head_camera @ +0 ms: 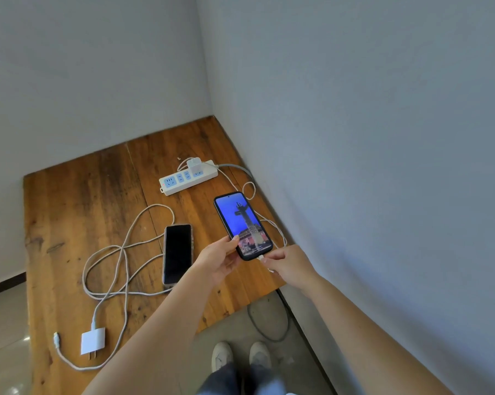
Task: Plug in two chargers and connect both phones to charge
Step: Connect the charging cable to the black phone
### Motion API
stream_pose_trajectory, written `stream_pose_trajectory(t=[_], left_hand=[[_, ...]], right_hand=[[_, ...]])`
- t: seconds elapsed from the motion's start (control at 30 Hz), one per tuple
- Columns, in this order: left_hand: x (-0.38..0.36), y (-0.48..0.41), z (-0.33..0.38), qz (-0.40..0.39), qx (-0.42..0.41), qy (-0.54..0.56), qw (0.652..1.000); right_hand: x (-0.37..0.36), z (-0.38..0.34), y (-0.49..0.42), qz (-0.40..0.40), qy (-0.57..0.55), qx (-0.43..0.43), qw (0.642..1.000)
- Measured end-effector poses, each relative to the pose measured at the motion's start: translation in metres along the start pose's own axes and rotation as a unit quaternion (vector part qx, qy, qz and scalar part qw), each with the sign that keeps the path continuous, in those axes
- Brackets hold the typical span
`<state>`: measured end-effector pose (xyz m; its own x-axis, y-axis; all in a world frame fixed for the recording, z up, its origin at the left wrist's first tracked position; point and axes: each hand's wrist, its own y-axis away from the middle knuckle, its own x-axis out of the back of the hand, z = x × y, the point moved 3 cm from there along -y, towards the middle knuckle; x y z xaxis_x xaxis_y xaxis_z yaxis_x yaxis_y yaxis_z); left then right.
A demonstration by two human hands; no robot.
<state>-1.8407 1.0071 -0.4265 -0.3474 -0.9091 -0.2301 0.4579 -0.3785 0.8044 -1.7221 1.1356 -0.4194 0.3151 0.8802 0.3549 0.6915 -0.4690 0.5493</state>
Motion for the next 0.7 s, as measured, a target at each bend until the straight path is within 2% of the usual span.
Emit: stream_pose_trajectory(t=[0.3,0.5,0.7], left_hand=[[-0.008,-0.102,-0.026,0.015,0.041,-0.038,0.998],[0.001,-0.131,-0.041,0.034,0.055,-0.039,0.997],[0.009,-0.138,-0.043,0.109,0.002,-0.085,0.99]], right_hand=[[-0.007,0.05,-0.076,0.014,0.066,-0.049,0.997],[-0.014,0.068,-0.095,0.025,0.09,-0.058,0.994],[-0.028,0.072,-0.103,0.037,0.159,-0.055,0.985]])
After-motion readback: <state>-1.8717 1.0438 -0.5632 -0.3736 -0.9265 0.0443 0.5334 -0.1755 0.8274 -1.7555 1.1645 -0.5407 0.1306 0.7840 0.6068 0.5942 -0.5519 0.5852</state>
